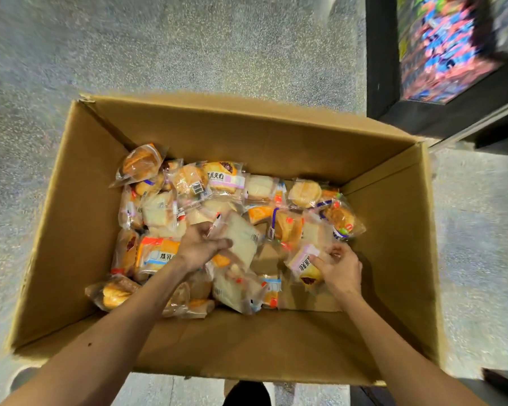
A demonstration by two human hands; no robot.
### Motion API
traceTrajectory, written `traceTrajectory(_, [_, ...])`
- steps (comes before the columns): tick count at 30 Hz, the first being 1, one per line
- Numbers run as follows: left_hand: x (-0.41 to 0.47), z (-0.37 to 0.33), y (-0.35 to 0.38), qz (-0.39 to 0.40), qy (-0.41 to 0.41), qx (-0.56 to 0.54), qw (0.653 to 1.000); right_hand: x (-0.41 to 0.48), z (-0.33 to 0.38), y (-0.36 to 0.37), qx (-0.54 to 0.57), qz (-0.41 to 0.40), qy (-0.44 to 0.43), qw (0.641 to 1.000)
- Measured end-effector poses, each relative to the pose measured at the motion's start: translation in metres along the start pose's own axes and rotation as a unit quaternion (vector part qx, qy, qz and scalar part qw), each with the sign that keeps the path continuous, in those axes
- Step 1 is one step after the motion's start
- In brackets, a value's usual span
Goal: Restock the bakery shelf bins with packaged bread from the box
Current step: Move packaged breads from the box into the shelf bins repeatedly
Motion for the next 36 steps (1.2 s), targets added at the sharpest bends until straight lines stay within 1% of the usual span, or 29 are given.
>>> traceTrajectory(2, [-0.017,-0.017,-0.002,0.027,0.018,-0.028,0.999,-0.009,0.01,-0.018,0.018,0.001,-0.02,1.0])
traceTrajectory(4, [-0.036,-0.034,-0.004,0.074,0.011,-0.056,0.996,-0.02,0.024,-0.038,0.054,0.002,-0.036,0.998])
traceTrajectory(7, [-0.072,-0.073,-0.001,0.117,0.023,-0.098,0.988,-0.044,0.043,-0.076,0.157,0.04,-0.041,0.986])
traceTrajectory(9, [-0.09,-0.097,0.002,0.148,0.039,-0.116,0.981,-0.053,0.05,-0.089,0.22,0.096,-0.017,0.971])
traceTrajectory(10, [-0.103,-0.113,0.007,0.165,0.053,-0.119,0.978,-0.061,0.052,-0.103,0.244,0.105,-0.014,0.964])
traceTrajectory(13, [-0.152,-0.158,0.023,0.213,0.094,-0.126,0.964,-0.095,0.058,-0.153,0.329,0.124,-0.008,0.936])
traceTrajectory(16, [-0.204,-0.197,0.044,0.258,0.138,-0.138,0.946,-0.134,0.053,-0.205,0.432,0.144,-0.008,0.89])
traceTrajectory(17, [-0.223,-0.208,0.053,0.274,0.148,-0.143,0.94,-0.148,0.047,-0.223,0.457,0.147,-0.016,0.877])
traceTrajectory(19, [-0.272,-0.227,0.079,0.32,0.171,-0.144,0.921,-0.175,0.031,-0.258,0.485,0.14,-0.033,0.863])
traceTrajectory(23, [-0.368,-0.243,0.15,0.39,0.204,-0.105,0.892,-0.244,-0.01,-0.329,0.553,0.101,-0.068,0.824])
traceTrajectory(25, [-0.422,-0.243,0.194,0.432,0.216,-0.08,0.872,-0.283,-0.04,-0.367,0.558,0.055,-0.09,0.823])
traceTrajectory(28, [-0.501,-0.239,0.256,0.434,0.289,-0.028,0.853,-0.351,-0.092,-0.422,0.58,-0.014,-0.127,0.804])
traceTrajectory(30, [-0.56,-0.226,0.3,0.465,0.323,0.004,0.825,-0.402,-0.131,-0.453,0.605,-0.066,-0.136,0.782])
traceTrajectory(33, [-0.64,-0.195,0.361,0.513,0.346,0.033,0.785,-0.479,-0.187,-0.487,0.639,-0.143,-0.144,0.742])
traceTrajectory(36, [-0.717,-0.152,0.409,0.585,0.339,0.068,0.734,-0.551,-0.24,-0.508,0.656,-0.216,-0.151,0.707])
Point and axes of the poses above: each hand's wrist, its own x-axis towards the middle knuckle, its own y-axis out of the palm, z = x × y, the point moved 3 cm from there along x, towards the middle knuckle, and after that the axes turned 2 degrees about x, right-handed, at the moved point
